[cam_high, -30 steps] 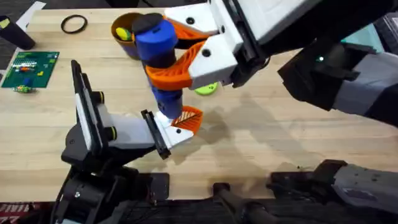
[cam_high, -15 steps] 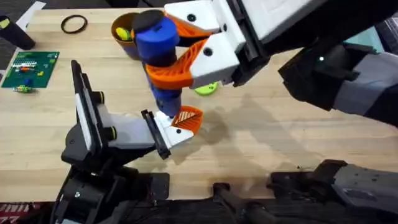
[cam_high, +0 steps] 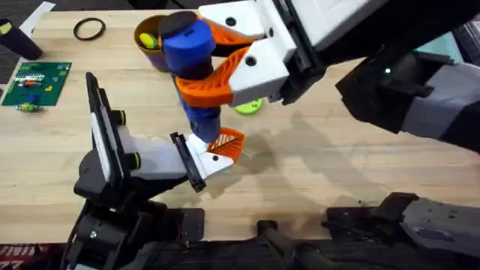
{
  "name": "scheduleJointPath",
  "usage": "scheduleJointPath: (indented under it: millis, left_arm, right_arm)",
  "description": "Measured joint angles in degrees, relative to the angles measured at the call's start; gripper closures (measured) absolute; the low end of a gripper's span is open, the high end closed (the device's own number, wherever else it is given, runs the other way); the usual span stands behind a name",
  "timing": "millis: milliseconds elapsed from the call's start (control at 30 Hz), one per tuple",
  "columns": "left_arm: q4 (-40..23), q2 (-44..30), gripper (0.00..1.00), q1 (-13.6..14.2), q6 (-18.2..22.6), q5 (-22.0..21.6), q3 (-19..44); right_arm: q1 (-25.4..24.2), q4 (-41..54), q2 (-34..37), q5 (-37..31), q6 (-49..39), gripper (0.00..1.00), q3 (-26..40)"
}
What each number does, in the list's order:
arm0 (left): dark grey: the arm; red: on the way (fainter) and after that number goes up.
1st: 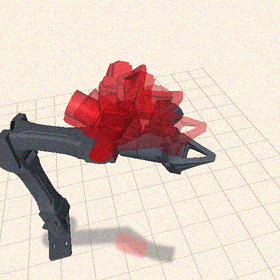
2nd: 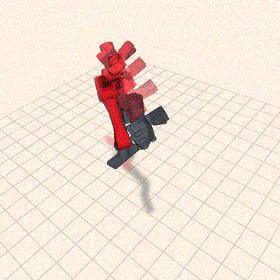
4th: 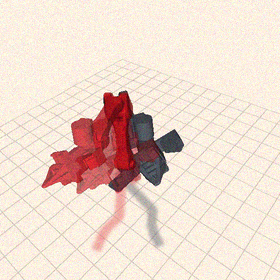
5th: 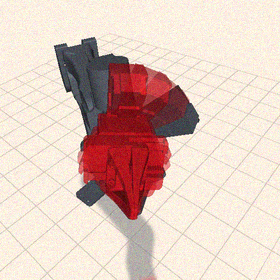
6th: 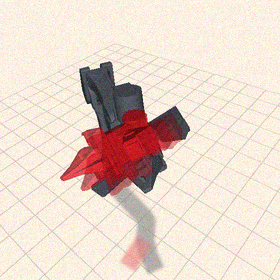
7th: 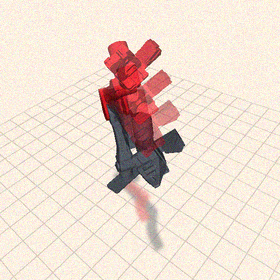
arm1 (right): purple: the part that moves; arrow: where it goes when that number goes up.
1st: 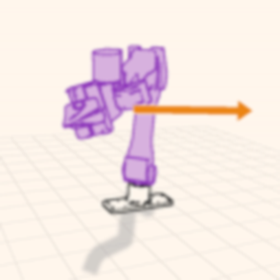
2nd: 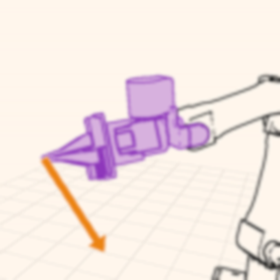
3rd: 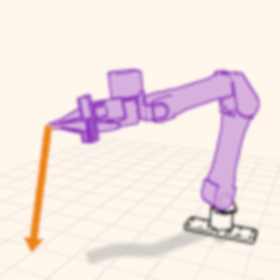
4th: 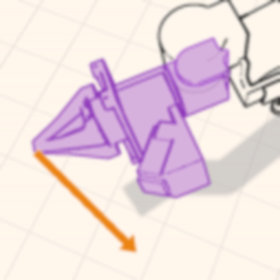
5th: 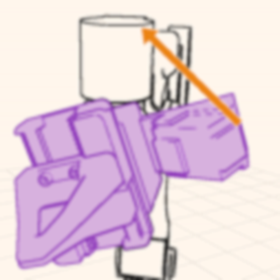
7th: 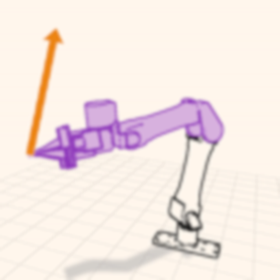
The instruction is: Pick up the gripper from the table and insert it into the empty holder that is missing its gripper. Then pick up a screw, insert it into the mounting hole, and use the screwdriver to tighten it. Finally, clean up the table by picking up the vegetable and placing it into the bucket.
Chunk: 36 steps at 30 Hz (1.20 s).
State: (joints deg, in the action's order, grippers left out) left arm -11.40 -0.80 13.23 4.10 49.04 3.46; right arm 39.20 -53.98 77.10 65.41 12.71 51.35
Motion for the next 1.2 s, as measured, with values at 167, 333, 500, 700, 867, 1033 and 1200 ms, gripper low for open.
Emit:
scheduleJointPath:
  millis: [167,333,500,700,867,1033,1200]
  left_arm:
    - [0.0,0.0,0.987,0.0,0.0,0.0,0.0]
    - [0.0,0.0,0.987,0.0,0.0,0.0,0.0]
    - [0.0,0.0,0.985,0.0,0.0,0.0,0.0]
    - [0.0,0.0,0.987,0.0,0.0,0.0,0.0]
    - [0.0,0.0,0.987,0.0,0.0,0.0,0.0]
    - [0.0,0.0,0.985,0.0,0.0,0.0,0.0]
    - [0.0,0.0,0.986,0.0,0.0,0.0,0.0]
  right_arm:
    - [0.0,0.0,0.0,0.0,1.0,0.942,0.0]
    - [0.0,-0.1,0.0,0.0,1.0,0.941,0.0]
    - [0.0,-0.3,0.0,0.0,1.0,0.942,0.0]
    - [0.0,-0.3,0.0,0.0,1.0,0.942,0.0]
    - [0.0,-0.6,0.0,0.0,0.9,0.942,0.0]
    - [0.0,-0.9,0.0,0.0,0.8,0.942,0.0]
    - [0.0,-0.9,0.0,0.0,0.8,0.941,0.0]
